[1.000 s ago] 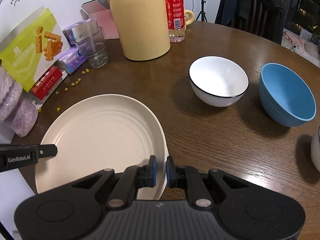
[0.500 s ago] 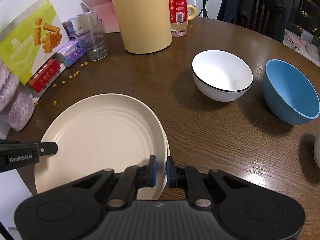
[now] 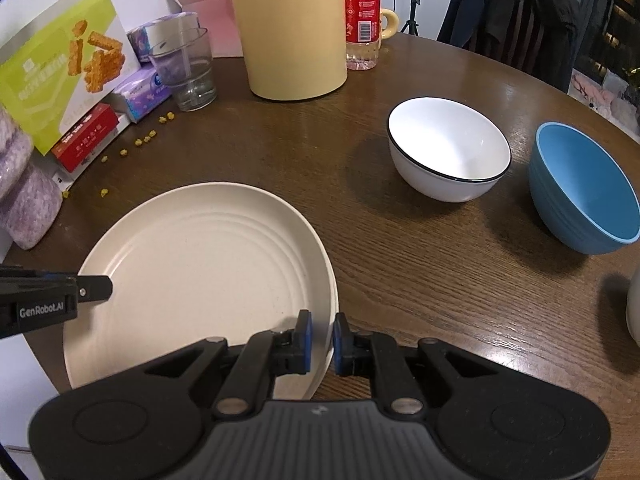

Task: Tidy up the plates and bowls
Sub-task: 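Lower the held cream plate onto the placed cream plates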

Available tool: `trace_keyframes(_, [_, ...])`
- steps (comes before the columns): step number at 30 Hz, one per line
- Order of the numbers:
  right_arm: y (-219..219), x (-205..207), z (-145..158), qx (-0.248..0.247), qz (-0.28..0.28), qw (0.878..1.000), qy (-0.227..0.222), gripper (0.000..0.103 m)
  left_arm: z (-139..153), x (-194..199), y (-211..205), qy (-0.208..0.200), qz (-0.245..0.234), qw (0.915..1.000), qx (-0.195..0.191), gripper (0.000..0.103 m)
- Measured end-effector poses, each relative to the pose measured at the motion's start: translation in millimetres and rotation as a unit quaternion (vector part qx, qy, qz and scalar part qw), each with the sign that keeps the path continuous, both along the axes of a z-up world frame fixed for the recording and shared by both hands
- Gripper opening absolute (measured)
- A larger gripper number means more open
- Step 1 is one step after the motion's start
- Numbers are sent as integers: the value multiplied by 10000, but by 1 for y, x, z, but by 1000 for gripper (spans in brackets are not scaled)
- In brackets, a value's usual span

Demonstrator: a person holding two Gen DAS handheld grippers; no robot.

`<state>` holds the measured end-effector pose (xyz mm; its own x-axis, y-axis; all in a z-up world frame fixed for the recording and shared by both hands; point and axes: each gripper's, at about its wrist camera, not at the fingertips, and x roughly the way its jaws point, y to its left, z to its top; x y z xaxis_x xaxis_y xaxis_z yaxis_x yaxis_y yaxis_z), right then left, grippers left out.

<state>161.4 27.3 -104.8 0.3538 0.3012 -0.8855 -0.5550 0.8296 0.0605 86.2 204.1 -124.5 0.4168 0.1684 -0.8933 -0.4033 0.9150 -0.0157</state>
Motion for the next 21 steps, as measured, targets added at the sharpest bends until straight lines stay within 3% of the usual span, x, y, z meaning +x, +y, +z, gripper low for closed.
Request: trace_keyframes(21, [9, -8, -6, -268, 218, 9989, -307, 11, -8, 4, -10, 222, -179, 9989, 362, 16])
